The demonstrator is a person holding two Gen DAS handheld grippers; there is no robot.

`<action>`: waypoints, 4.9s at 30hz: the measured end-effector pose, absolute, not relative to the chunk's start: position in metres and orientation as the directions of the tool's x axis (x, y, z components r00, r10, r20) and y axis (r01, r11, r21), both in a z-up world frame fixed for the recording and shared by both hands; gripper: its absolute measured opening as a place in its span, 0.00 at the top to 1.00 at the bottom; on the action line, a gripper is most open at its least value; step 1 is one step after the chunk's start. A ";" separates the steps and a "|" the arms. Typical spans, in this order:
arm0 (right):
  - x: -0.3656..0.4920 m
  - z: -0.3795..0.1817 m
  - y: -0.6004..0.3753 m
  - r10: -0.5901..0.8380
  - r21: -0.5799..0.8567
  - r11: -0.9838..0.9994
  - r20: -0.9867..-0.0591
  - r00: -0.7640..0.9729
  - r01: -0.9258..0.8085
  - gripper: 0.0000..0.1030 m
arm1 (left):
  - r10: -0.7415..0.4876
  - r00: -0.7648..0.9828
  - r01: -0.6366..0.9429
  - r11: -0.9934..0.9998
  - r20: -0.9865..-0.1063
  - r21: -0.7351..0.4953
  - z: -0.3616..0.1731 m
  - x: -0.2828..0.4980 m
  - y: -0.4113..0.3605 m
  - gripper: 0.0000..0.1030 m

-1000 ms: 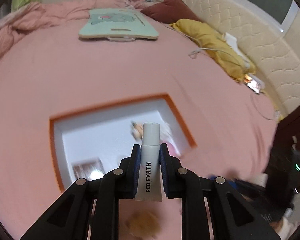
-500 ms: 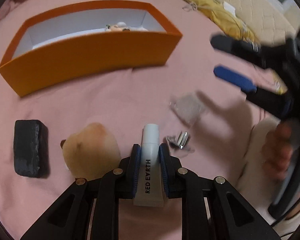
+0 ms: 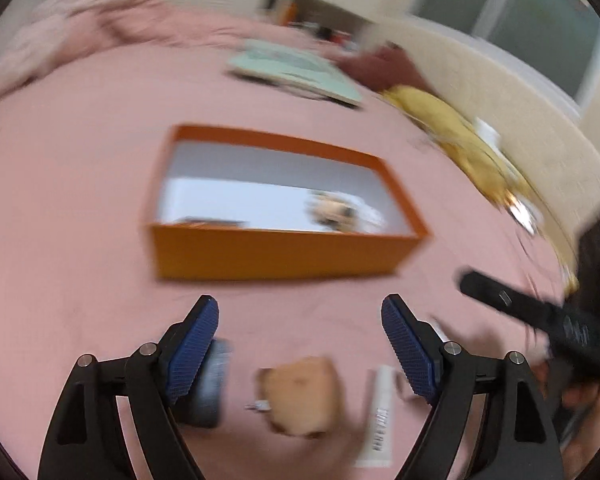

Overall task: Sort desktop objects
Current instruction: 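Lift the tube out and lay it on the bedspread with left tool, then grasp the keychain figurine in the box with right tool, then lift the figurine out and set it on the bedspread with right tool, then reach into the box and grasp the white crumpled tissue with left tool, then carry the tissue out and release it beside the black case with left tool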

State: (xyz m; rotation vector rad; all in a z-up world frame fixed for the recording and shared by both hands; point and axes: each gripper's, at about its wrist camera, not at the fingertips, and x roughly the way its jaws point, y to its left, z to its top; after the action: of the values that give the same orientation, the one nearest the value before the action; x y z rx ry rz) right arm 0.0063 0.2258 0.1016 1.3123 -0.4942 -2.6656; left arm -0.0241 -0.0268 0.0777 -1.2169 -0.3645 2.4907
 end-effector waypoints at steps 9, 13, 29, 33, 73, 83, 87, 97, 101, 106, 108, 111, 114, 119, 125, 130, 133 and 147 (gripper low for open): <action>-0.046 0.114 0.169 -0.191 0.106 -0.978 -0.804 -0.563 0.179 0.44 | 0.283 -0.697 -0.069 -0.941 -0.659 -0.332 0.093 -0.035 -0.064 0.19; -0.111 0.104 0.140 -0.056 -0.076 -0.962 -0.883 -0.466 0.261 0.44 | 0.299 -0.708 -0.046 -0.924 -0.640 -0.380 0.092 -0.038 -0.074 0.19; -0.183 0.034 0.135 0.149 -0.210 -0.934 -0.964 -0.220 0.290 0.58 | 0.362 -0.710 -0.044 -0.879 -0.604 -0.475 0.091 -0.046 -0.087 0.19; -0.169 0.054 0.140 0.060 -0.148 -0.950 -0.951 -0.305 0.275 0.58 | 0.360 -0.712 -0.044 -0.880 -0.602 -0.474 0.091 -0.046 -0.086 0.19; 0.033 0.124 0.231 -0.285 0.372 -0.928 -0.714 -0.640 -0.001 0.40 | 0.412 -0.647 -0.197 -0.903 -0.641 -0.381 0.095 -0.047 -0.023 0.19; 0.034 0.124 0.244 -0.399 0.521 -0.854 -0.658 -0.639 -0.003 0.40 | 0.318 -0.422 -0.208 -0.946 -0.849 -0.251 0.087 -0.157 0.080 0.19; 0.032 0.122 0.247 -0.423 0.555 -0.831 -0.643 -0.639 -0.009 0.40 | 0.215 -0.334 -0.166 -0.972 -0.918 -0.167 0.062 -0.191 0.103 0.19; 0.028 0.117 0.249 -0.446 0.583 -0.812 -0.635 -0.631 -0.013 0.40 | 0.124 -0.281 -0.238 -0.970 -0.952 -0.056 0.033 -0.202 0.110 0.77; 0.028 0.117 0.246 -0.439 0.568 -0.823 -0.643 -0.628 -0.007 0.40 | 0.197 -0.304 -0.262 -0.958 -0.932 -0.117 0.046 -0.191 0.099 0.77; 0.029 0.115 0.244 -0.425 0.549 -0.836 -0.654 -0.626 -0.007 0.40 | 0.304 -0.381 -0.303 -0.933 -0.873 -0.193 0.084 -0.162 0.083 0.77; 0.029 0.115 0.244 -0.419 0.543 -0.840 -0.657 -0.627 -0.008 0.40 | 0.360 -0.401 -0.309 -0.919 -0.842 -0.245 0.101 -0.146 0.072 0.77; 0.030 0.115 0.243 -0.412 0.534 -0.846 -0.662 -0.627 -0.007 0.40 | 0.424 -0.417 -0.323 -0.896 -0.804 -0.306 0.121 -0.123 0.053 0.77; 0.030 0.115 0.242 -0.402 0.522 -0.853 -0.667 -0.627 -0.008 0.40 | 0.454 -0.420 -0.329 -0.883 -0.786 -0.335 0.124 -0.094 0.039 0.77; 0.031 0.116 0.240 -0.387 0.504 -0.864 -0.672 -0.632 -0.007 0.40 | 0.477 -0.376 -0.319 -0.871 -0.794 -0.373 0.098 -0.047 0.012 0.77; 0.031 0.116 0.236 -0.360 0.471 -0.882 -0.686 -0.632 -0.009 0.40 | 0.448 -0.314 -0.287 -0.885 -0.837 -0.366 0.060 -0.003 -0.012 0.77; 0.032 0.116 0.235 -0.344 0.453 -0.891 -0.693 -0.633 -0.012 0.40 | 0.295 -0.360 -0.259 -0.943 -0.885 -0.209 0.047 0.019 -0.026 0.75; 0.031 0.115 0.234 -0.338 0.445 -0.895 -0.698 -0.631 -0.014 0.40 | 0.259 -0.288 -0.217 -0.955 -0.922 -0.201 0.032 0.014 -0.029 0.61; 0.016 0.112 0.207 -0.404 0.431 -0.899 -0.740 -0.537 0.083 0.40 | 0.387 -0.525 -0.025 -0.897 -0.758 -0.441 0.050 0.011 -0.080 0.19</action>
State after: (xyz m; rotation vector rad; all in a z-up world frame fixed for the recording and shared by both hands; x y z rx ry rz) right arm 0.0158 0.2071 0.1119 1.3273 -0.5049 -2.4794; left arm 0.0105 -0.0801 0.0498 -1.3793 -0.5592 2.4876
